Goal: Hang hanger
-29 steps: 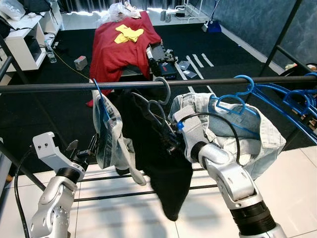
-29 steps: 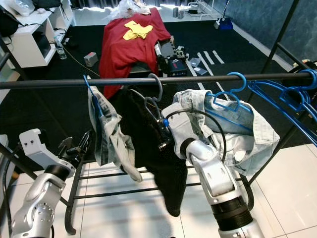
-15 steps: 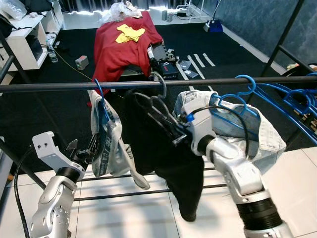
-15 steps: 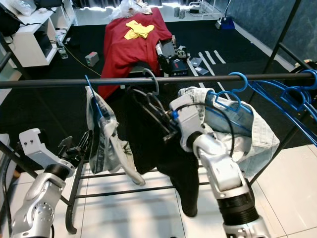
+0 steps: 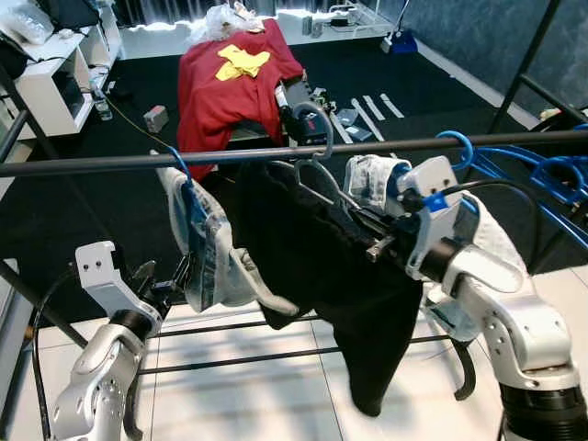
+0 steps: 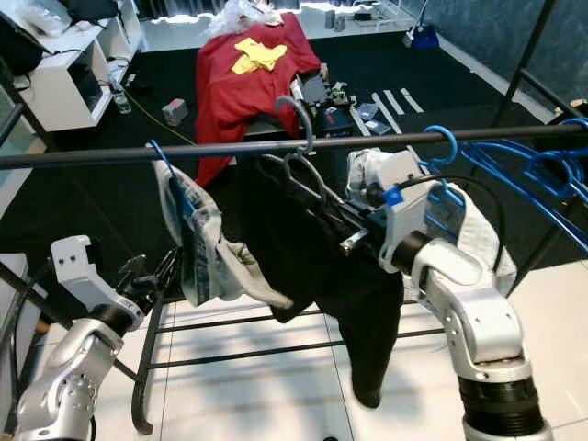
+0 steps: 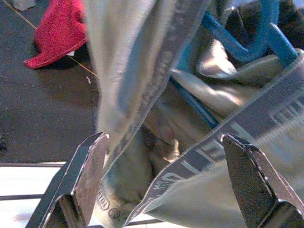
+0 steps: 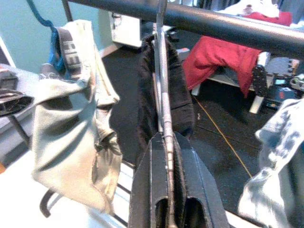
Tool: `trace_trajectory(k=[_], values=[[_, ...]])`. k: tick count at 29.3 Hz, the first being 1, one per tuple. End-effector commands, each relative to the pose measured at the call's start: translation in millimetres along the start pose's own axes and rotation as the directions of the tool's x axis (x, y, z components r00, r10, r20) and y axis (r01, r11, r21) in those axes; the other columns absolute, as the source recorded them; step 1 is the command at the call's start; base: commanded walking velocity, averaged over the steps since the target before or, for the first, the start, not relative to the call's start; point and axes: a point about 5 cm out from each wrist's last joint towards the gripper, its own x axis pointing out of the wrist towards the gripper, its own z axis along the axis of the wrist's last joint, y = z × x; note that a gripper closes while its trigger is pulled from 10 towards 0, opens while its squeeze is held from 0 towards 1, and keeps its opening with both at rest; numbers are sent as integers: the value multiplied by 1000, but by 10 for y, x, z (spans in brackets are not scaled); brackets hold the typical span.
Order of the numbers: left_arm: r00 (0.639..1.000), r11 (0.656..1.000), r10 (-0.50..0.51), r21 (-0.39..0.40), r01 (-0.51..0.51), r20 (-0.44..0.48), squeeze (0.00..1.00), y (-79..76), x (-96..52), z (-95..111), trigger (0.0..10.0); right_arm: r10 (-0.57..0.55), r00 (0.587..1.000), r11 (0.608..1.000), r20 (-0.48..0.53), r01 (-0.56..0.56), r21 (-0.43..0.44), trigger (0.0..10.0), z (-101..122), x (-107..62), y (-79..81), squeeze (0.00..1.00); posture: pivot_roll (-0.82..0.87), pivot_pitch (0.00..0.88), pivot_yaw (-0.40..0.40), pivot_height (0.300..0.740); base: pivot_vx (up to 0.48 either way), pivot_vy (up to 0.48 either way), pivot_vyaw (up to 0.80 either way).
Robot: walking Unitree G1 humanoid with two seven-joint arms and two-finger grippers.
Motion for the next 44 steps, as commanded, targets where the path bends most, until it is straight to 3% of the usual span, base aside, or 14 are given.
trace_trajectory(k=[1,13,16,19,24,27,30,31,36,38,44], values=[[1000,998,-3,57,4,-20,0,45,-57,29,10000,90,996,996,24,-90,-18,0,68,-105,46,0,-128,106,54,740,-386,0,0],[997,994,-74,86,73,13,0,-24,-49,206,10000,199,975,979,-95,-203,-33,0,-35,-335,-8,0,-126,99,58,740,-401,0,0],[985,983,-172,76,169,30,0,-109,-34,325,10000,231,964,971,-129,-237,-38,0,-20,-435,-72,0,-124,94,58,740,-401,0,0],[978,976,-208,74,206,31,0,-141,-40,349,10000,246,959,966,-138,-254,-40,0,-19,-462,-85,0,-124,94,58,740,-386,0,0],[944,942,-328,90,323,41,0,-233,-95,465,10000,314,935,946,-166,-323,-28,0,29,-572,-132,0,-120,84,53,740,-360,0,0],[913,912,-404,106,396,63,0,-272,-145,577,10000,427,899,903,-100,-429,10,0,168,-646,-81,0,-119,82,52,740,-215,0,0],[906,905,-419,108,411,67,0,-276,-156,591,10000,450,890,893,-70,-450,16,0,206,-649,-65,0,-119,82,52,740,0,0,0],[874,872,-483,131,472,63,0,-306,-214,616,10000,469,883,882,12,-469,32,0,278,-631,-70,0,-118,73,50,740,0,0,0],[829,824,-556,171,540,60,0,-319,-307,655,10000,481,874,873,74,-485,45,0,322,-624,-84,0,-116,70,50,740,0,0,0],[797,788,-600,212,578,59,0,-270,-388,729,10000,493,860,863,131,-503,54,0,369,-628,-98,0,-115,65,49,740,0,0,0],[774,743,-633,294,602,15,0,-92,-504,889,10000,528,825,831,200,-551,77,0,430,-651,-107,0,-107,60,47,740,0,0,0]])
